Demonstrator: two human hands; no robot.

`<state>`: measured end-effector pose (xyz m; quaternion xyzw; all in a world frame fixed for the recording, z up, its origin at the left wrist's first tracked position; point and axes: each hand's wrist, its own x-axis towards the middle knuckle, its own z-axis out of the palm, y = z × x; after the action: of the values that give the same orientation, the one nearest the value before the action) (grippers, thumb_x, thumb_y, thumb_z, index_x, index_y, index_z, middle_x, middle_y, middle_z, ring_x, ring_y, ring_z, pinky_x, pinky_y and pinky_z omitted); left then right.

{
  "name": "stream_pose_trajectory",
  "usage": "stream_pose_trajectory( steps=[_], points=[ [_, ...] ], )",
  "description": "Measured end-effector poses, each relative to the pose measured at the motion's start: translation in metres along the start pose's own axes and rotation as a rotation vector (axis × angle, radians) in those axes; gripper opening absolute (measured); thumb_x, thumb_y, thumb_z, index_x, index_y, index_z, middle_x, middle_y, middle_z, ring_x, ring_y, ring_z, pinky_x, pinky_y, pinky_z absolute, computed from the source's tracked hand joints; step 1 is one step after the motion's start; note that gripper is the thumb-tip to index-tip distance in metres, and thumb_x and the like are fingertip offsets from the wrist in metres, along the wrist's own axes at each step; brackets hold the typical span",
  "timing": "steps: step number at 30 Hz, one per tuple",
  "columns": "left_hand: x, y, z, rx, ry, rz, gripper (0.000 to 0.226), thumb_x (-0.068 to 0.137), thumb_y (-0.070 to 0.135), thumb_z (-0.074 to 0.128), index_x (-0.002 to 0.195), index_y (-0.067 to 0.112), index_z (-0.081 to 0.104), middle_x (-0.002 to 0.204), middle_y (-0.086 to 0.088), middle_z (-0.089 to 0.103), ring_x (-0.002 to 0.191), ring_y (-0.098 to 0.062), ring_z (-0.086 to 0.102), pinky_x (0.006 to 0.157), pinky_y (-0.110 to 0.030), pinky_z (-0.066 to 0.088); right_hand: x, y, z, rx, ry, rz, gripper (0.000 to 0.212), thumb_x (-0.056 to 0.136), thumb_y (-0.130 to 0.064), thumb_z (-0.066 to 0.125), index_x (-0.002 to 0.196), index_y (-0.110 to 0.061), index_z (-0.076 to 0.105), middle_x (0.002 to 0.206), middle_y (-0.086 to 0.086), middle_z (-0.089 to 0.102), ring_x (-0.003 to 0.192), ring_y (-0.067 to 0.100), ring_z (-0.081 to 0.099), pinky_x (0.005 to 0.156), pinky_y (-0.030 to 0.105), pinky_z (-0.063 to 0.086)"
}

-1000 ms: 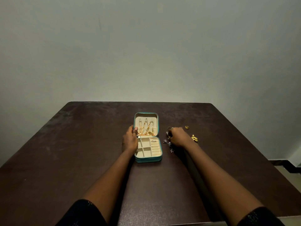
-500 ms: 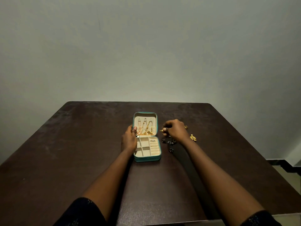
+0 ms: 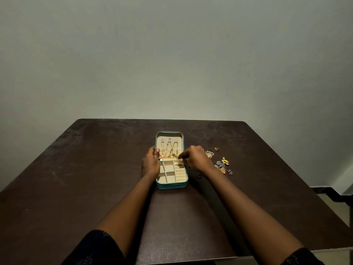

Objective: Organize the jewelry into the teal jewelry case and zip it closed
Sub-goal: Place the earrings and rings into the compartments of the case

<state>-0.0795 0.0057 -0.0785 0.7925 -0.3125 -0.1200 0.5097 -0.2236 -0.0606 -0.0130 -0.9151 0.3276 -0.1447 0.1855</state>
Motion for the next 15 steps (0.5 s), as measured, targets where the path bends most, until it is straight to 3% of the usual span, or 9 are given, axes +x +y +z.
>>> stream_pose_trajectory(
  steps=[2, 5, 15],
  points=[
    [-0.0003, 0.0002, -0.0001, 0.001, 0.004, -0.001, 0.037, 0.101, 0.032, 0.034, 0.128, 0.014, 0.052, 0.118, -0.011, 0.063, 0.104, -0.028, 0.059, 0.079, -0.033, 0.044, -0.0011, -0.0022, 0.0036, -0.023, -0.009, -0.026, 0.022, 0.087, -0.009, 0.062, 0.106, -0.008, 0.071, 0.107, 0.012, 0.071, 0.097, 0.02, 0.066, 0.088, 0.034, 0.053],
    [-0.0005, -0.0004, 0.0, -0.002, 0.004, 0.008, 0.037, 0.101, 0.032, 0.034, 0.128, 0.013, 0.052, 0.118, -0.011, 0.063, 0.104, -0.027, 0.059, 0.076, -0.031, 0.041, -0.0032, -0.0057, 0.0067, -0.034, -0.011, -0.038, 0.019, 0.085, -0.007, 0.063, 0.101, -0.01, 0.073, 0.102, 0.011, 0.073, 0.092, 0.02, 0.067, 0.086, 0.04, 0.055],
    [0.0006, -0.0017, 0.0005, 0.014, 0.005, 0.016, 0.038, 0.101, 0.034, 0.033, 0.129, 0.016, 0.051, 0.118, -0.009, 0.063, 0.104, -0.027, 0.059, 0.076, -0.03, 0.041, -0.0073, -0.0077, 0.0117, -0.011, -0.013, -0.027, 0.019, 0.082, -0.005, 0.065, 0.099, -0.007, 0.074, 0.1, 0.013, 0.073, 0.09, 0.02, 0.068, 0.084, 0.037, 0.055]
  ],
)
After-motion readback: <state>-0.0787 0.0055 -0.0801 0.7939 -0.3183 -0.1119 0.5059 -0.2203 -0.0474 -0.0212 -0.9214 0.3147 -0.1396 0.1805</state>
